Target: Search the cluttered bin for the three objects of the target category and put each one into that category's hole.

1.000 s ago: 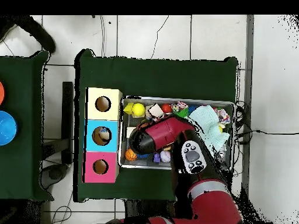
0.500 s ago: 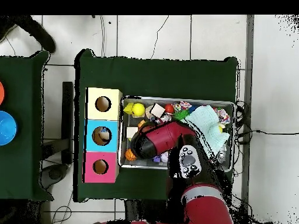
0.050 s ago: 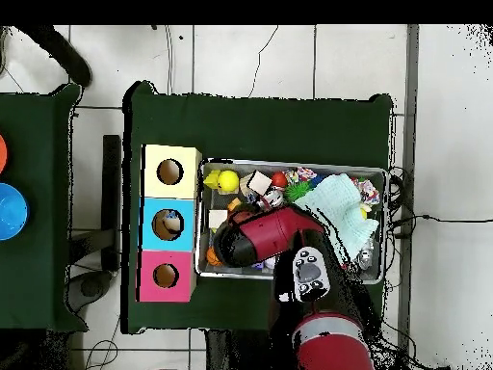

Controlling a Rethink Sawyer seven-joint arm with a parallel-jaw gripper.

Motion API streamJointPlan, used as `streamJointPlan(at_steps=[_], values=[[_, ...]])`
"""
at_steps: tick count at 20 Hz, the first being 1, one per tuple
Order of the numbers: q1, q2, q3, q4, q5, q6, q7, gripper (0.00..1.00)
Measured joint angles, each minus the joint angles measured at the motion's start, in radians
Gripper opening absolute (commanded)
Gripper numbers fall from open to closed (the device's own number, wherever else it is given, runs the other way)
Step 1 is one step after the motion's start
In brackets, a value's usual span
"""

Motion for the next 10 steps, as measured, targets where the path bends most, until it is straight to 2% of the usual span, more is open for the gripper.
streamJointPlan(at_steps=[10], values=[[-0.078, -0.178, 0.005, 0.136, 0.125, 0.011, 0.0, 0.0]])
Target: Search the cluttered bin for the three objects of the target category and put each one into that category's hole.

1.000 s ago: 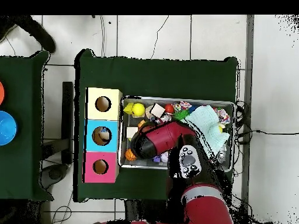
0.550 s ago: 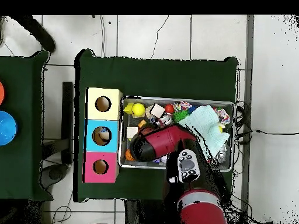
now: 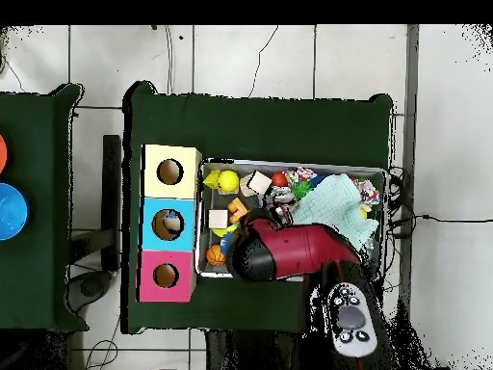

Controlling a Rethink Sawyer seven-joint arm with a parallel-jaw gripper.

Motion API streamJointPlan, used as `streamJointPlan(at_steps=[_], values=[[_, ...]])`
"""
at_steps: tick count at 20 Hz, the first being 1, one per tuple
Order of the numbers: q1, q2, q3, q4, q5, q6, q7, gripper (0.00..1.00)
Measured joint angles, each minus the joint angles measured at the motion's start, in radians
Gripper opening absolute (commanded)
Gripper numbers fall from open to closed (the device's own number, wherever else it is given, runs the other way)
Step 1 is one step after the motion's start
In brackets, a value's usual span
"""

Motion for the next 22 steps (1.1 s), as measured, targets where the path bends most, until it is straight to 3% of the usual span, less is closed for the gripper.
streamJointPlan(at_steps=[5, 10, 22], values=[[-0.018, -0.078, 0.0, 0.059, 0.05, 0.017, 0.0, 0.0], [-0.012, -0.109, 0.0, 0.099, 0.086, 0.017, 0.0, 0.0], [0.116, -0.141, -0.002, 0.19, 0.222, 0.017, 0.013, 0.0]])
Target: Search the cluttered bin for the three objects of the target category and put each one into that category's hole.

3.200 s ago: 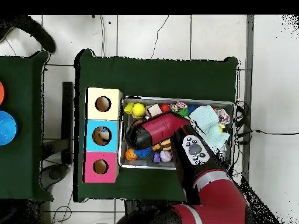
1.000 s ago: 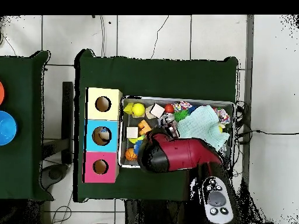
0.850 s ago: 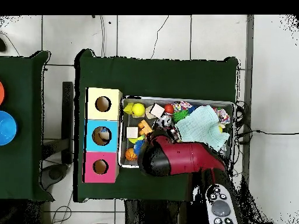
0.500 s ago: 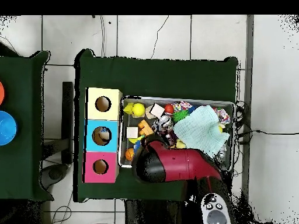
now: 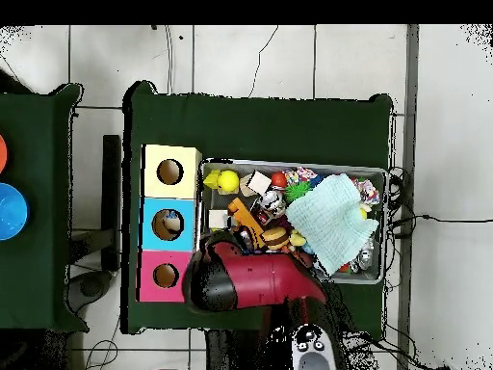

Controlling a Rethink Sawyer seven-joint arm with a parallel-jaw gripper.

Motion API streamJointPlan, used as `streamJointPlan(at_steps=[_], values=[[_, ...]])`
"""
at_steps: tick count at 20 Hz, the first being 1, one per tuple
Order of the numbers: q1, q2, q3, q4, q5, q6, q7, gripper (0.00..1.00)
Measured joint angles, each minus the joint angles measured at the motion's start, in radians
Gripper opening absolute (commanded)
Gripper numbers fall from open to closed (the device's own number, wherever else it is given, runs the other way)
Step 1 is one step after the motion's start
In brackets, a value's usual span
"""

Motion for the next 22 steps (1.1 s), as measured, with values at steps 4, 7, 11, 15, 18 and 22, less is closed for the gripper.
streamJointPlan(at_steps=[4, 7, 11, 15, 18, 22], values=[[0.061, -0.016, -0.007, 0.018, 0.061, 0.002, 0.005, 0.0], [0.117, -0.035, -0.021, 0.025, 0.115, 0.021, 0.012, 0.0], [0.178, -0.055, -0.041, 0.026, 0.166, 0.062, 0.029, 0.0], [0.255, -0.08, -0.072, 0.025, 0.22, 0.135, 0.066, 0.0], [0.314, -0.091, -0.099, 0.021, 0.258, 0.195, 0.107, 0.0], [0.364, -0.088, -0.125, 0.01, 0.284, 0.217, 0.158, 0.0]])
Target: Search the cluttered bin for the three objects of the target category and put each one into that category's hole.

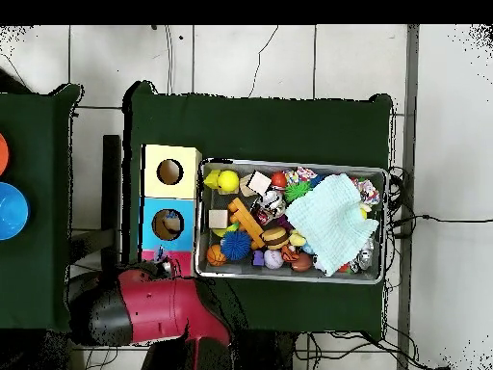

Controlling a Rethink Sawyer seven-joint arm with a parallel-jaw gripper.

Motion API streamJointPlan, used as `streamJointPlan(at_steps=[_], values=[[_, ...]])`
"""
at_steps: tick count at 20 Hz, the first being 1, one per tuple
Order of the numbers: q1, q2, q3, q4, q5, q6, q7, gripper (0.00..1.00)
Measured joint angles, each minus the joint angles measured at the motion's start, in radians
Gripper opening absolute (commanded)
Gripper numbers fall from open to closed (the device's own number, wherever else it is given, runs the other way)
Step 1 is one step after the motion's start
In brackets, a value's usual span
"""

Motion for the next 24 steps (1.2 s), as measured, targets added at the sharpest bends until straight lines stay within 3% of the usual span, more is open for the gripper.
streamJointPlan(at_steps=[10, 24], values=[[0.022, 0.088, -0.033, -0.016, 0.004, -0.051, 0.062, 0.0], [0.082, 0.125, -0.087, -0.047, 0.041, -0.068, 0.063, 0.0]])
